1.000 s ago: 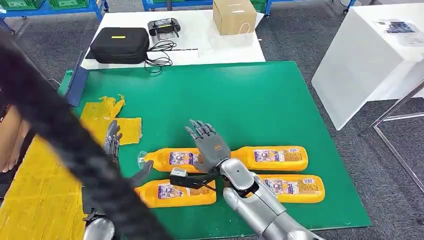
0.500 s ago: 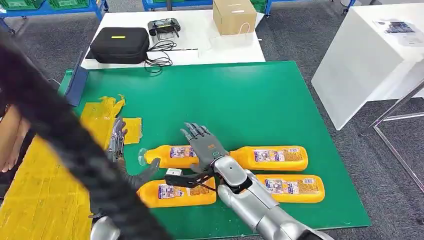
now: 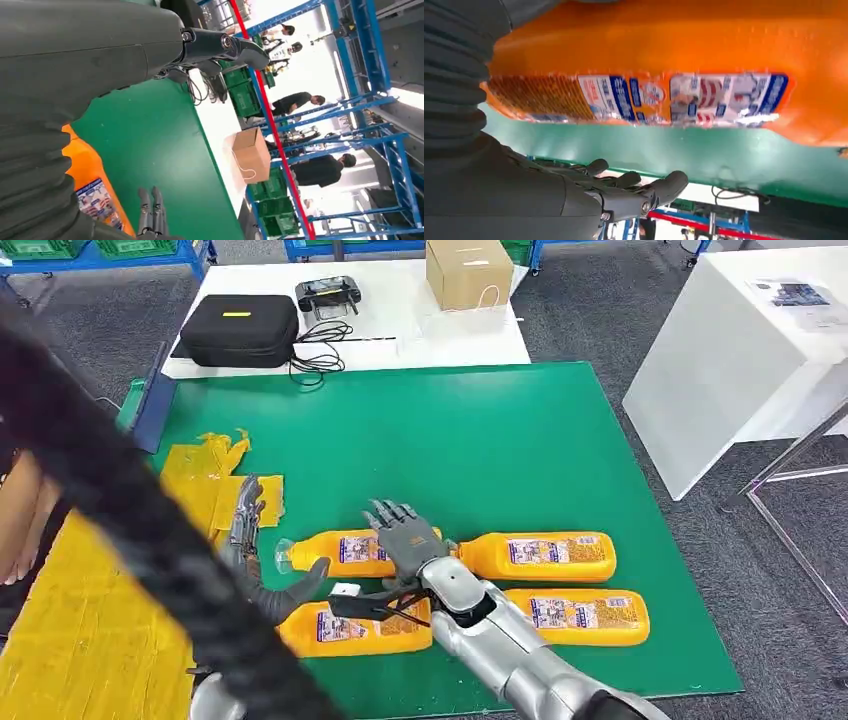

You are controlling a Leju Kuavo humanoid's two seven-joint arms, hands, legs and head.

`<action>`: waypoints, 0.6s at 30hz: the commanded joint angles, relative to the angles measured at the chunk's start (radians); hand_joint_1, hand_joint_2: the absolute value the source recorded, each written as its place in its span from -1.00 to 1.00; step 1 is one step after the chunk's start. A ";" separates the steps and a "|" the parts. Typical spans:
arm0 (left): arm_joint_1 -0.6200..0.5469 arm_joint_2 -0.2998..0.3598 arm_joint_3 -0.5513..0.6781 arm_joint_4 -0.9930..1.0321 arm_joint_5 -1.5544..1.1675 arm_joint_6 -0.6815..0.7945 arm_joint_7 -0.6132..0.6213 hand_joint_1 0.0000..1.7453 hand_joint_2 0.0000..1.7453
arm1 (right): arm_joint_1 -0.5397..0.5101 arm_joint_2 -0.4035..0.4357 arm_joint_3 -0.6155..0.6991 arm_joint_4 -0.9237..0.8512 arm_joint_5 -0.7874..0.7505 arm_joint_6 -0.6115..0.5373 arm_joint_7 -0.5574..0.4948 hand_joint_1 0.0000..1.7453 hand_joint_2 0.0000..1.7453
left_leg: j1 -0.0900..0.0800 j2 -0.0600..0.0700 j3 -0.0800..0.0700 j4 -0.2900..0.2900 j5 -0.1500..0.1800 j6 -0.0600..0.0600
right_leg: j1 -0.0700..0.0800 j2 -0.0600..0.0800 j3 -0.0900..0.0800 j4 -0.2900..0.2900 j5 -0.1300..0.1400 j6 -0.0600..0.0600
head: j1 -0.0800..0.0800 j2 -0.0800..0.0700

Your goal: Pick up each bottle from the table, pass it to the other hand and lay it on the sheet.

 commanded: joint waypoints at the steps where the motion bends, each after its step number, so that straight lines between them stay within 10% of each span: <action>1: -0.041 0.001 -0.013 0.086 0.005 0.002 0.004 -1.00 1.00 | -0.091 0.011 0.032 0.186 0.020 0.028 0.063 -1.00 1.00 | 0.000 0.000 0.003 0.000 -0.001 0.000 | 0.000 -0.001 0.004 -0.001 -0.001 0.000 | 0.000 0.000; 12: -0.064 -0.005 -0.006 0.112 0.018 0.001 0.014 -1.00 1.00 | -0.136 0.031 0.002 0.292 0.030 0.047 0.094 -0.96 1.00 | 0.000 0.000 0.002 0.000 0.000 0.000 | 0.000 0.000 0.002 -0.001 0.000 0.000 | 0.000 0.000; 16: -0.066 -0.004 0.006 0.109 0.031 -0.001 0.017 -1.00 1.00 | -0.141 0.029 -0.001 0.290 0.031 0.053 0.093 0.34 1.00 | 0.000 0.000 0.002 0.000 0.000 0.000 | 0.000 -0.001 0.002 0.000 0.000 0.000 | 0.000 0.000; 18: -0.066 -0.002 0.010 0.107 0.034 -0.002 0.016 -1.00 1.00 | -0.139 0.029 -0.003 0.287 0.030 0.053 0.090 0.58 1.00 | 0.000 0.000 0.003 0.000 0.000 0.001 | 0.000 -0.001 0.003 0.000 -0.001 0.000 | 0.000 0.000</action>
